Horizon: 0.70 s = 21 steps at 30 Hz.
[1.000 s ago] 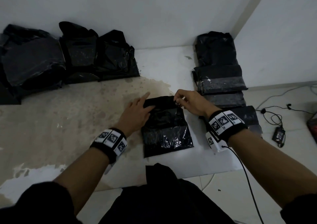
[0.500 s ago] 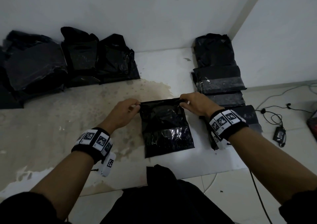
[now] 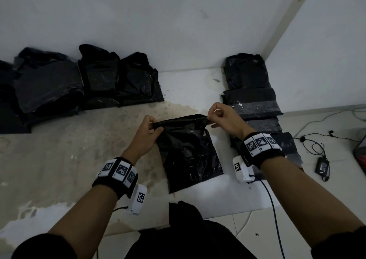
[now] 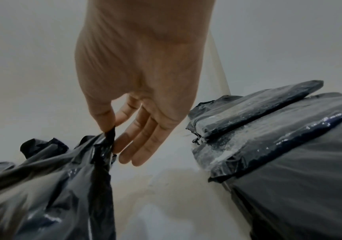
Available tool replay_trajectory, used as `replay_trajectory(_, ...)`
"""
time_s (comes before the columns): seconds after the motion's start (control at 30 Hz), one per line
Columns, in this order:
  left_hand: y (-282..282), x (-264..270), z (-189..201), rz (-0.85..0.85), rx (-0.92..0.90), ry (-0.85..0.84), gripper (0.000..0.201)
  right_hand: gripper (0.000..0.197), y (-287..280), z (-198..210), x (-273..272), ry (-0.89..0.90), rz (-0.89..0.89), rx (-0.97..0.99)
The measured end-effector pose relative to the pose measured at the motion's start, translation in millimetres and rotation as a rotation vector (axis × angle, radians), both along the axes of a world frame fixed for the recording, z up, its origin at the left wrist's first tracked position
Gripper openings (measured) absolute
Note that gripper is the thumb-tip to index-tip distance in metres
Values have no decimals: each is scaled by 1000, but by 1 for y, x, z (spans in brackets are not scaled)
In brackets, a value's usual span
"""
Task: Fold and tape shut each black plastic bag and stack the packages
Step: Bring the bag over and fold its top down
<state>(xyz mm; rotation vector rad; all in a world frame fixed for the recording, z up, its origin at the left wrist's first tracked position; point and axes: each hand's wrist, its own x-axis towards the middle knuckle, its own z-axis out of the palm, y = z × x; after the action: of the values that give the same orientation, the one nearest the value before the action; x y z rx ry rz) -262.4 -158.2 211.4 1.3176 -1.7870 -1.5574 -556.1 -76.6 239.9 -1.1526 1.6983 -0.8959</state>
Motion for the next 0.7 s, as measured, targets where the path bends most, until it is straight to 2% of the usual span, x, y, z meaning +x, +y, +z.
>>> replay_trajectory(0.1, -3, 0, 4, 60, 1, 30, 19, 6, -1, -1, -1, -55, -85, -38)
replay_trajectory(0.17, -7, 1, 5, 71, 4, 36, 16, 15, -2, -4, 0, -77, -151, -48)
replay_trajectory(0.27, -9, 0, 7, 95, -1, 31, 10, 54, -1, -9, 6, -109, -63, 64)
replay_trajectory(0.33, -8, -3, 9, 125, 0, 43, 7, 66, 0, -19, 15, -145, 52, 181)
replay_trajectory(0.43, -6, -5, 6, 180, 22, 85, 7, 61, 1, -38, 28, -86, 159, 273)
replay_trajectory(0.5, -5, -4, 1, 244, 60, 136, 6, 49, 2, -49, 35, -94, 142, 269)
replay_trajectory(0.57, -1, -4, -6, 321, 139, 208, 18, 34, 6, -56, 39, -168, 67, 224)
replay_trajectory(0.7, 17, -6, -26, 352, 329, 211, 73, 38, 15, -63, 46, -245, -72, 85)
